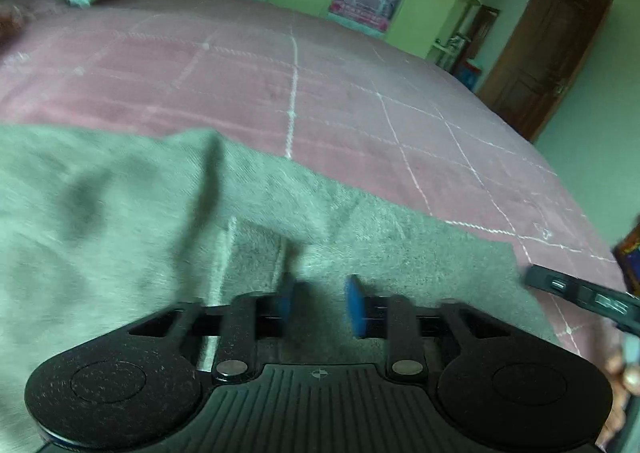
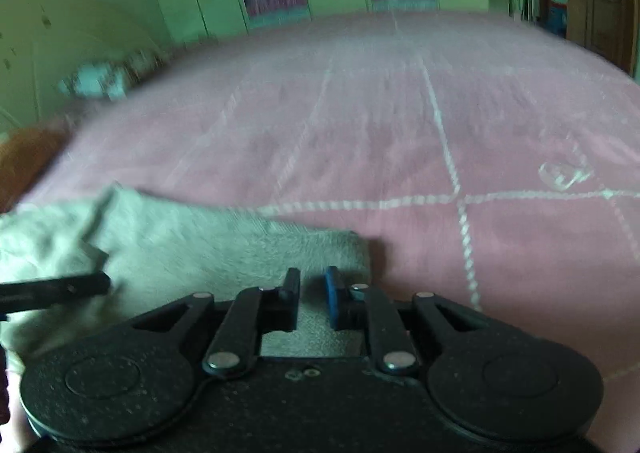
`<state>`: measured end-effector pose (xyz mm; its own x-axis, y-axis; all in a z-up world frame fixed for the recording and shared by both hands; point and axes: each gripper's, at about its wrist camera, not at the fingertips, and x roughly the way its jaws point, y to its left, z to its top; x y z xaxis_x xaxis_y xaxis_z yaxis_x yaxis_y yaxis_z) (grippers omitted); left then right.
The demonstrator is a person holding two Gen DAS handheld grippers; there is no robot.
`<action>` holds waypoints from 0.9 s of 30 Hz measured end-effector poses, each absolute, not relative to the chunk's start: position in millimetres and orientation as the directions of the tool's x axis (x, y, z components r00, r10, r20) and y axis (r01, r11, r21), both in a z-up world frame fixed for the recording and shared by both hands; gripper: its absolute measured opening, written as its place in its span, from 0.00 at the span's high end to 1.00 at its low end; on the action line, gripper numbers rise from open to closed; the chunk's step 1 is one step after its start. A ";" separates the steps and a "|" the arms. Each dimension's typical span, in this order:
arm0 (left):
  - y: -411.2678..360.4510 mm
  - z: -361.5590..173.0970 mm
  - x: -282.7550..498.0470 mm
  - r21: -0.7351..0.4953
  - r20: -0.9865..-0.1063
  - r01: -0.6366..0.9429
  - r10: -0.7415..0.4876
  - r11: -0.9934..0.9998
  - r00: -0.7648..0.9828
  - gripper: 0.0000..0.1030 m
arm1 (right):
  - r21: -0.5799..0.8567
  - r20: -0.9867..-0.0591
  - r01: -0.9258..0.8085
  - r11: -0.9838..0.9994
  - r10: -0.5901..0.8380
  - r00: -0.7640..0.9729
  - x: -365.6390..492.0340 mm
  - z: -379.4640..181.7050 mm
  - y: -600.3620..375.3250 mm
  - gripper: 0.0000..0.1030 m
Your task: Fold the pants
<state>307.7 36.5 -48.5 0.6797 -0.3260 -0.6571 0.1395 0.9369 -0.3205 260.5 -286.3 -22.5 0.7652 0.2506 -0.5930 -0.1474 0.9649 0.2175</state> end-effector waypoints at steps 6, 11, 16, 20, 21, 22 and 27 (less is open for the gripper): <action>21.8 -14.5 265.0 -0.117 -0.622 0.156 -0.195 0.981 0.758 0.00 | 0.305 -0.523 -0.163 0.938 0.308 0.795 181.9 -22.3 -299.3 0.79; 23.5 -2.4 235.9 -0.072 -0.611 0.153 -0.164 0.986 0.774 0.00 | 0.289 -0.484 -0.159 0.944 0.288 0.826 151.8 -14.6 -296.9 0.58; 44.6 -7.5 215.0 -0.066 -0.619 0.112 -0.129 0.992 0.775 0.00 | 0.280 -0.456 -0.157 0.947 0.275 0.846 143.2 -7.4 -289.1 0.47; 89.8 -8.9 188.8 -0.132 -0.554 0.073 -0.134 0.989 0.822 0.00 | 0.256 -0.464 -0.177 0.950 0.281 0.840 137.9 -8.8 -282.0 0.46; 106.4 -10.6 180.2 -0.171 -0.525 0.043 -0.128 0.984 0.842 0.00 | 0.253 -0.464 -0.180 0.951 0.283 0.839 136.5 -8.8 -281.5 0.45; 124.5 -14.1 173.6 -0.215 -0.501 0.007 -0.116 0.977 0.857 0.00 | 0.253 -0.466 -0.181 0.950 0.283 0.838 135.7 -8.8 -281.0 0.44; 219.6 -42.2 169.6 -0.446 -0.531 -0.195 -0.083 0.873 0.843 0.00 | 0.245 -0.485 -0.177 0.953 0.279 0.829 135.0 -12.1 -274.6 0.42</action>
